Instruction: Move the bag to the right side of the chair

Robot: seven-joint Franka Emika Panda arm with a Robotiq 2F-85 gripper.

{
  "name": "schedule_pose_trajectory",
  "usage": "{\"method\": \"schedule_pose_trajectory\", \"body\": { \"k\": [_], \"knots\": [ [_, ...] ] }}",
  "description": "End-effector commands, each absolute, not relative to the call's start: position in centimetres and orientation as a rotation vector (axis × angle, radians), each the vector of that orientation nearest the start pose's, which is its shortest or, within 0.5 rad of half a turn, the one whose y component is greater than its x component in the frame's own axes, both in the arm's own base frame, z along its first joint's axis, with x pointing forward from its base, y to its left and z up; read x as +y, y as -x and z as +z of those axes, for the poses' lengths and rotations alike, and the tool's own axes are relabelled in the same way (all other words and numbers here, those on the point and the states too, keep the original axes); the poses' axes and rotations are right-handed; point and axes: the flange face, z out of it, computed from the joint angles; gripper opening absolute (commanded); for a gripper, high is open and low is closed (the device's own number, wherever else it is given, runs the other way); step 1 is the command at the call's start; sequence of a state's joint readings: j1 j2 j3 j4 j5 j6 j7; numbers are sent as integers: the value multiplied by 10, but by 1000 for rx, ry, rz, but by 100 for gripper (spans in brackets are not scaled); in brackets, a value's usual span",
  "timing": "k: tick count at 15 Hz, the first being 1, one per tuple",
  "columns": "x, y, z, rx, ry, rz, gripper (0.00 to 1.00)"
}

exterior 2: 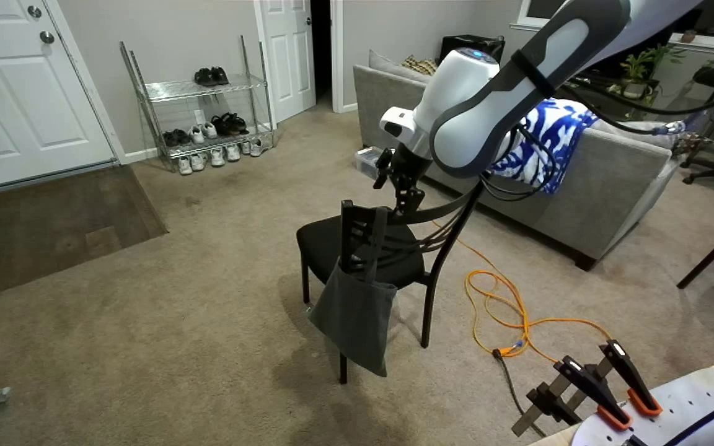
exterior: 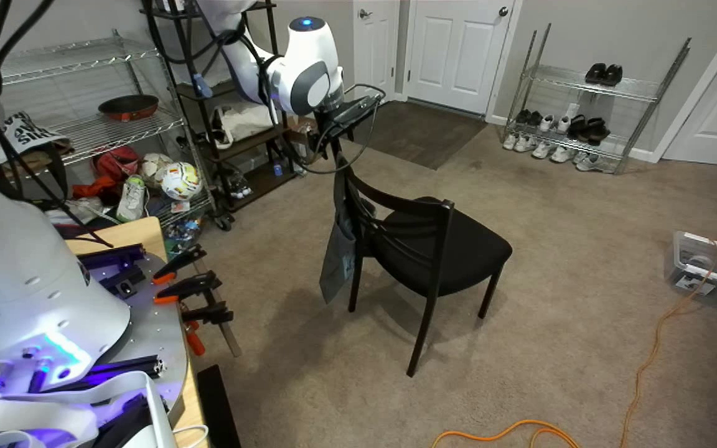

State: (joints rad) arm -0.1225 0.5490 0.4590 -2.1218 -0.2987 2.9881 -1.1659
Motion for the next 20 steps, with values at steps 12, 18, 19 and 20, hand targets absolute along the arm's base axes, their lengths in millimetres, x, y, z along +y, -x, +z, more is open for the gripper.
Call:
{"method": "schedule_pose_trajectory", "body": {
  "k": [12, 18, 19, 20],
  "knots": [
    [217, -589, 202, 2247, -2204, 677, 100],
    [217, -592, 199, 2258, -2220, 650, 54],
    [218, -593, 199, 2257, -2223, 646, 47],
    [218, -593, 199, 2255, -2227, 645, 41]
  ]
}}
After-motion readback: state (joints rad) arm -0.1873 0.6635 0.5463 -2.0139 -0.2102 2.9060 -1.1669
